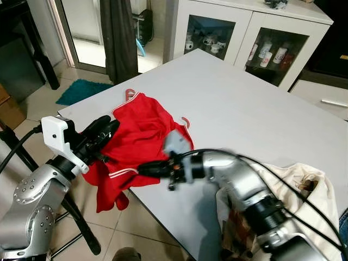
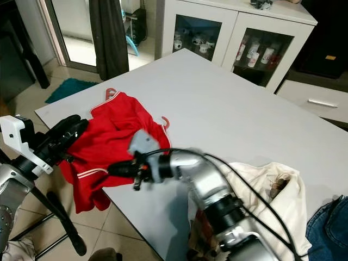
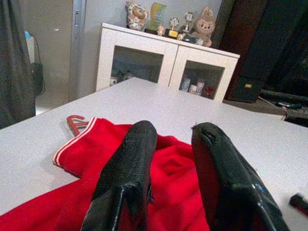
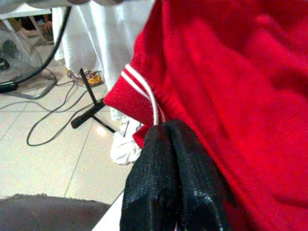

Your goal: Hang hanger

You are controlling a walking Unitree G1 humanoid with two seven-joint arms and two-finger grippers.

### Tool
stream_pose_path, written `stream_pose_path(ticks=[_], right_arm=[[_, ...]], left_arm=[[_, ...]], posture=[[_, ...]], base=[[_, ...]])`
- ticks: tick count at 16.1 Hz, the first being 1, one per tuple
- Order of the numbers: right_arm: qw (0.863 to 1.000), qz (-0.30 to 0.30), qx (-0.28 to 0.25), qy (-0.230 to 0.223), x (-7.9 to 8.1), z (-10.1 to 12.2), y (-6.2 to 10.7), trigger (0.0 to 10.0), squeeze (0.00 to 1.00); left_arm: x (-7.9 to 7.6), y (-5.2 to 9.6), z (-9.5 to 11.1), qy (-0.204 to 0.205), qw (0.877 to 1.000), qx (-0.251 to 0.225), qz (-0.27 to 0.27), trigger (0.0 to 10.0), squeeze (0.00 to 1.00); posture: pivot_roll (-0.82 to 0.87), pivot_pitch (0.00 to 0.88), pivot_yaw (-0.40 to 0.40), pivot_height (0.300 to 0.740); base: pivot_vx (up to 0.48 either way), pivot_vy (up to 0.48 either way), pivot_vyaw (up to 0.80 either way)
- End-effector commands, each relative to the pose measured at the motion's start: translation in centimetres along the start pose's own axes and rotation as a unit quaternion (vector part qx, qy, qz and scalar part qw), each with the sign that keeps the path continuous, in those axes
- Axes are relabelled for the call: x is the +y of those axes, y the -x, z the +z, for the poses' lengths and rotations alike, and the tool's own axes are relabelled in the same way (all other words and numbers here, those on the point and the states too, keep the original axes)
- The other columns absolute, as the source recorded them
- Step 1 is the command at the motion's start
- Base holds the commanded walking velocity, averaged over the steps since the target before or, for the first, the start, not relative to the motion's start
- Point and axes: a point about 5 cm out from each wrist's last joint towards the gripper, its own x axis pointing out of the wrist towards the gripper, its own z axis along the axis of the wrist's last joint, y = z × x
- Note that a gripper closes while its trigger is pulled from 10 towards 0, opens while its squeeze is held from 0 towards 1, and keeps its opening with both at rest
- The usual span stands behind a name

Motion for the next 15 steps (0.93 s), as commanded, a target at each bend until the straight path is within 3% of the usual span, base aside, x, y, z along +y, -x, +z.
stream_pose_path(ticks=[1, 2, 5, 9, 12, 15], right_arm=[[0.998, -0.058, 0.029, -0.017, -1.4, -0.6, 0.0, 10.0, 0.0], [0.995, -0.09, 0.04, -0.032, -2.1, -0.9, -0.1, 10.0, 0.0], [0.986, -0.132, 0.102, -0.012, -3.1, -2.6, 0.9, 10.0, 0.0], [0.98, -0.139, 0.145, -0.007, -3.3, -4.4, 1.3, 10.0, 0.0], [0.98, -0.147, 0.137, 0.006, -3.6, -4.0, 1.2, 10.0, 0.0], [0.987, -0.158, 0.043, -0.008, -4.8, 0.0, 2.0, 10.0, 0.0]], left_arm=[[-0.5, -0.5, 0.7, 0.002, 1.0, -0.015, -0.007, 10.0, 0.0], [-0.6, -0.7, 0.7, 0.005, 1.0, -0.02, -0.008, 10.0, 0.0], [0.1, -0.6, 1.3, 0.01, 0.999, -0.041, 0.026, 10.0, 0.0], [2.9, 0.1, 3.7, 0.004, 0.984, -0.127, 0.122, 10.0, 0.0], [2.5, -0.3, 2.8, -0.021, 0.987, -0.103, 0.119, 10.0, 0.0], [1.8, -0.8, 1.6, -0.019, 0.992, -0.077, 0.096, 10.0, 0.0]], posture=[[0.17, 0.006, -0.055, 0.74], [0.17, 0.004, -0.055, 0.74], [0.17, 0.002, -0.055, 0.74], [0.18, 0.003, -0.054, 0.74], [0.18, 0.005, -0.05, 0.74], [0.17, 0.007, -0.047, 0.74]], base=[[0.0, 0.0, 0.0], [0.0, 0.0, 0.0], [0.0, 0.0, 0.0], [0.0, 0.0, 0.0], [0.0, 0.0, 0.0], [0.0, 0.0, 0.0]])
